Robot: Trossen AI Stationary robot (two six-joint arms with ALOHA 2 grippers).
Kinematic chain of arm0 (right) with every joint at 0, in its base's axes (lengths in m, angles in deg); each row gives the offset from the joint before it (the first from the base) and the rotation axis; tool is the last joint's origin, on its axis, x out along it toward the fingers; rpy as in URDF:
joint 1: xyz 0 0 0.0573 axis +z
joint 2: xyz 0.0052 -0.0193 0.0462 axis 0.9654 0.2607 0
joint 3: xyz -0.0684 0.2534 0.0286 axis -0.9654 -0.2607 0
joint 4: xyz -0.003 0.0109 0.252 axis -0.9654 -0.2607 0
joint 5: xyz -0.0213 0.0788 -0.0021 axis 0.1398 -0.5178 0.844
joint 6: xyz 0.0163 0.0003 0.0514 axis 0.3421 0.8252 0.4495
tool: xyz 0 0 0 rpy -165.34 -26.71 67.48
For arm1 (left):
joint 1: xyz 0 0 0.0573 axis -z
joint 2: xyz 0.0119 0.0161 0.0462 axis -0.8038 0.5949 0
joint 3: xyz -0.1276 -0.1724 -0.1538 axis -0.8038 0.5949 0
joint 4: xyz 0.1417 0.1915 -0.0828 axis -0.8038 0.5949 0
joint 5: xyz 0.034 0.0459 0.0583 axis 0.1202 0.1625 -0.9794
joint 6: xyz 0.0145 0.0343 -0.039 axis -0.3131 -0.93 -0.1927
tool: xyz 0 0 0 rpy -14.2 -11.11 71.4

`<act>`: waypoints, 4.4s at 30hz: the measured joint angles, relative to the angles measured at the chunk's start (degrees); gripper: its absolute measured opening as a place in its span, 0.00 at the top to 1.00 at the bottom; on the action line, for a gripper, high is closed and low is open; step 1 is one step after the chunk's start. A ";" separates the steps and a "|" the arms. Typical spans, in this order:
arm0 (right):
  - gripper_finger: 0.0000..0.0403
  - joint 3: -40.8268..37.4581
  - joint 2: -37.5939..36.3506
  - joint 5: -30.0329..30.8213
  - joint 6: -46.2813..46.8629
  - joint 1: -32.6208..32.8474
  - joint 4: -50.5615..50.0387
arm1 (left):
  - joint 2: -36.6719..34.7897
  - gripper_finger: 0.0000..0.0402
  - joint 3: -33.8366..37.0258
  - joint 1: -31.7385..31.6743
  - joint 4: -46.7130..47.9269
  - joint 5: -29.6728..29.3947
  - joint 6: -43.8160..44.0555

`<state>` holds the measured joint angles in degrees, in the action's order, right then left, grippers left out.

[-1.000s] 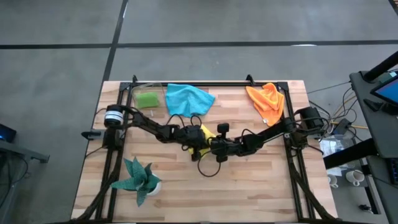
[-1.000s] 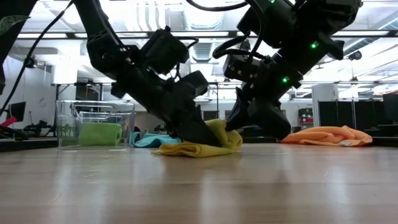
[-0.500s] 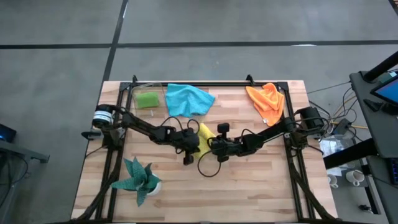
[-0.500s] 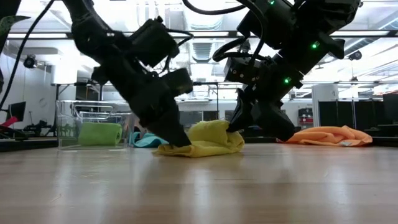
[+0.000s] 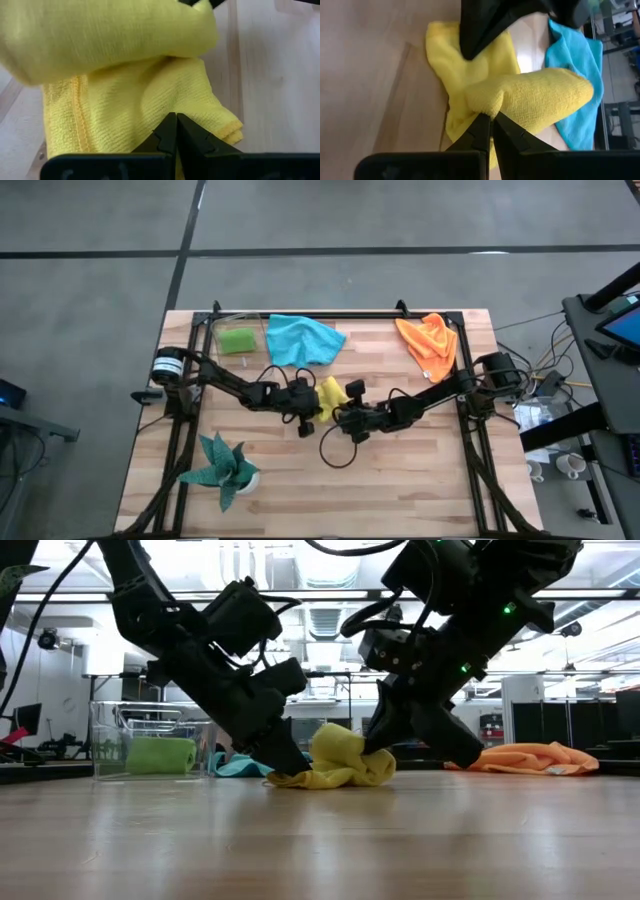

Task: Roll microfiber towels into tight, uniform cylinder then place into a basket
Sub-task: Roll the yellow microfiber towel

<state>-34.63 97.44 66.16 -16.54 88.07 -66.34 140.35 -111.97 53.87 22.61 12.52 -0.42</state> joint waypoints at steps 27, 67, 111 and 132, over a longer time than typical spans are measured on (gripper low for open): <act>0.98 -0.02 0.13 -7.63 1.97 -1.99 2.39 | -8.25 1.00 0.61 -0.02 2.37 6.50 -1.61; 0.98 -0.20 0.50 -9.19 2.99 -2.36 2.25 | -1.68 1.00 1.28 -0.63 -4.17 -1.06 -0.70; 0.98 -13.24 5.13 -10.75 25.32 -3.45 43.44 | -1.66 1.00 1.37 -0.66 -3.58 -1.51 -0.39; 0.98 -10.37 11.12 -15.55 26.96 -3.32 42.32 | -10.38 1.00 2.49 -0.79 -0.16 -10.56 -5.16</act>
<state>-45.00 108.57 50.61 10.42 84.75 -24.03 129.97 -109.48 53.09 22.45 1.96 -5.58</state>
